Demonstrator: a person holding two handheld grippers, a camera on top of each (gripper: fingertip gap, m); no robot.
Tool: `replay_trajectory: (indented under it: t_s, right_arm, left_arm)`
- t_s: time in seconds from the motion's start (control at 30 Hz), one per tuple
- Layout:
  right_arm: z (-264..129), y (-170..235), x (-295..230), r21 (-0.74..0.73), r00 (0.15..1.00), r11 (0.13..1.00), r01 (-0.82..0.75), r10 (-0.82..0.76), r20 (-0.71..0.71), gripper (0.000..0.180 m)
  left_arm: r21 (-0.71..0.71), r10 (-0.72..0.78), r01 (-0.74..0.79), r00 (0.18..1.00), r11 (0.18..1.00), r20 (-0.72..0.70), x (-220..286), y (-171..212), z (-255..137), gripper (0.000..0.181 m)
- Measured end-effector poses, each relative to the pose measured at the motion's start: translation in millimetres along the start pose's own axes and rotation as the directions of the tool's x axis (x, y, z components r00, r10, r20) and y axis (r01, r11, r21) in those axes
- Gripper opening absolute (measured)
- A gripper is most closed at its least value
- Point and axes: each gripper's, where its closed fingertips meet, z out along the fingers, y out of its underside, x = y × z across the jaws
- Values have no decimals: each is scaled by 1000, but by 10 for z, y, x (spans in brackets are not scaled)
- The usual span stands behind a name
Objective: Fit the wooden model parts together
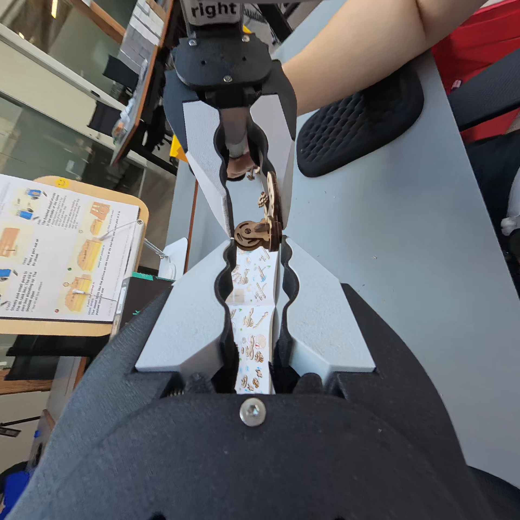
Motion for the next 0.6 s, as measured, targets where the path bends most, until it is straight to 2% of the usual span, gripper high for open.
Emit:
replay_trajectory:
  t_s: [0.17, 0.33, 0.47, 0.6]
  right_arm:
    - [-56, -210, -54, 66, 999, 998, 21, -23, 25, 33]
    - [-55, -382, -131, 86, 997, 994, 68, -70, 30, 29]
    - [-81, -462, -126, 102, 996, 991, 84, -85, 3, 28]
    - [-114, -575, -119, 157, 998, 986, 63, -63, -8, 26]
  left_arm:
    - [-1, 236, -240, 953, 971, 192, -10, 0, -117, 31]
    - [110, 175, -205, 955, 972, 238, -2, -127, -256, 30]
    - [258, 142, -216, 950, 942, 278, -5, -333, -414, 30]
    - [303, 131, -227, 943, 926, 306, -9, -385, -459, 30]
